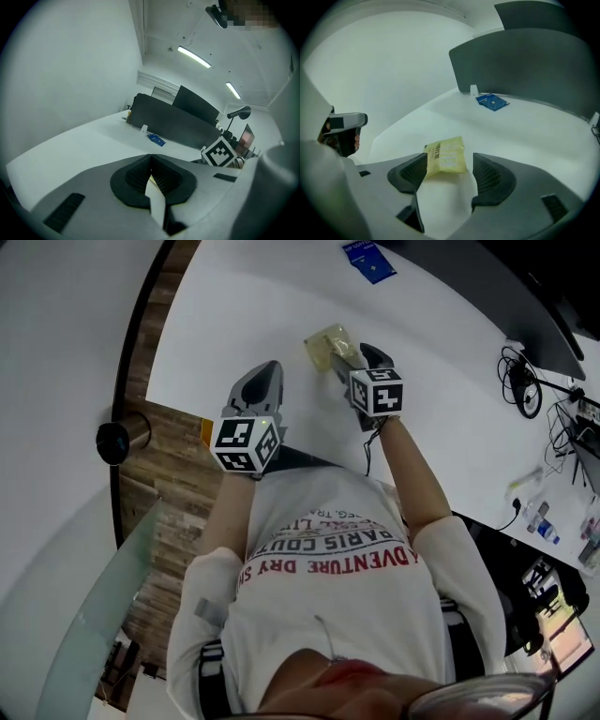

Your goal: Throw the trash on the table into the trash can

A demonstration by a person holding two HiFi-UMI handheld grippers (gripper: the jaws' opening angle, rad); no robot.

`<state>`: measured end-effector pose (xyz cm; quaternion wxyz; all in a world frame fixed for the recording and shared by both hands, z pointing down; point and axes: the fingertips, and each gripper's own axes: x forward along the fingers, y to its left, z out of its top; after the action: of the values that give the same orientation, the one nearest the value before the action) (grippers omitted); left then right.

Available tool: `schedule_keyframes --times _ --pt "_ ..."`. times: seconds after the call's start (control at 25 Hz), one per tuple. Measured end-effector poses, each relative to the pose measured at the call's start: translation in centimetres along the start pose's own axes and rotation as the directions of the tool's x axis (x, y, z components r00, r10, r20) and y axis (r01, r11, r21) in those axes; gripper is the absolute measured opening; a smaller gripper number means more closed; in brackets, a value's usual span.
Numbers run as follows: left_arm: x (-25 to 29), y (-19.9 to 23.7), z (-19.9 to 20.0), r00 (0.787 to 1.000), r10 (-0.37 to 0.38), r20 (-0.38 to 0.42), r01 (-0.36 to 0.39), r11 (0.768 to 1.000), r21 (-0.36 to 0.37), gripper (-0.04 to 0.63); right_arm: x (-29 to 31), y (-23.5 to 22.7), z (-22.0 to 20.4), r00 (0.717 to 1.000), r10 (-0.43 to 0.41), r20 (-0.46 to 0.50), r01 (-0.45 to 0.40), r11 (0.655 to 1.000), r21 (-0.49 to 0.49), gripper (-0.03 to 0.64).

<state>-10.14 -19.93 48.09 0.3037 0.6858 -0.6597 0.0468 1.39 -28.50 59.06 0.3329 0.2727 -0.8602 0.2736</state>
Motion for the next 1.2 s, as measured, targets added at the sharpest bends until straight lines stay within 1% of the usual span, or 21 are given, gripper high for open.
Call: schedule_keyframes --times 0.12,0.16,0.2,0.24,0.32,0.44,0.52,0.64,0.76,0.84,0.96,1.08,1.2 --pt "0.4 1.5 -0.9 1.0 -0.003 -0.025 0.003 1.0 -0.007 0.025 1.5 -0.6 -0.8 0.997 -0.043 -0.057 0.043 0.999 0.001 0.295" --pt "0.5 1.7 -1.3 0.999 -0.006 -0.032 0.005 1.0 -0.012 0.025 1.7 -0.7 -1.0 0.996 -0.052 -0.069 0.052 0.999 -0.01 0.267" --pt "0.5 1.9 -1.6 0.999 -0.009 -0.039 0.008 1.0 -0.017 0.025 1.8 -0.7 -1.2 0.995 -0.056 -0.077 0.054 0.998 -0.024 0.209" --pt "0.5 2.0 -1.9 0.999 -0.011 -0.045 0.01 1.0 -0.019 0.025 1.8 -0.7 -1.3 0.995 -0.054 -0.082 0.051 0.998 -0.033 0.127" --pt "0.4 2.0 -2.3 0.999 -0.013 -0.05 0.012 1.0 -0.02 0.025 1.7 -0.7 -1.4 0.996 -0.039 -0.081 0.036 0.999 -0.032 0.098" --pt "-0.2 1.6 -2.4 0.999 -0.007 -0.033 0.006 1.0 -0.023 0.025 1.0 -0.3 -1.4 0.998 -0.009 -0.061 0.007 0.999 -0.033 0.077" --pt "-1.0 1.2 -2.4 1.0 0.008 -0.011 -0.008 1.0 -0.029 0.025 0.1 0.5 -1.1 0.999 0.016 -0.034 -0.018 0.998 -0.053 0.067" --pt "-2.9 0.7 -2.9 0.998 0.048 0.027 -0.047 0.998 -0.051 0.025 -1.4 2.5 -0.4 0.998 0.068 0.008 -0.066 0.991 -0.115 0.047" --pt "-5.8 0.4 -4.6 0.991 0.123 0.061 -0.117 0.989 -0.091 0.025 -2.2 5.9 0.1 0.987 0.156 0.027 -0.147 0.966 -0.211 0.032" --pt "-8.2 0.8 -5.9 0.977 0.198 0.08 -0.187 0.974 -0.128 0.025 -2.1 8.9 0.2 0.972 0.234 0.014 -0.221 0.936 -0.274 0.032" --pt "-12.6 2.6 -8.1 0.946 0.31 0.097 -0.287 0.938 -0.195 0.025 -1.5 14.5 -0.4 0.941 0.336 -0.025 -0.324 0.881 -0.344 0.031" --pt "-18.0 5.7 -10.3 0.904 0.413 0.106 -0.376 0.889 -0.261 0.025 -0.6 21.2 -1.9 0.908 0.413 -0.076 -0.407 0.821 -0.4 0.031" --pt "-23.8 9.3 -12.6 0.85 0.515 0.114 -0.457 0.827 -0.326 0.025 0.7 28.4 -4.7 0.868 0.472 -0.156 -0.488 0.748 -0.449 0.031"
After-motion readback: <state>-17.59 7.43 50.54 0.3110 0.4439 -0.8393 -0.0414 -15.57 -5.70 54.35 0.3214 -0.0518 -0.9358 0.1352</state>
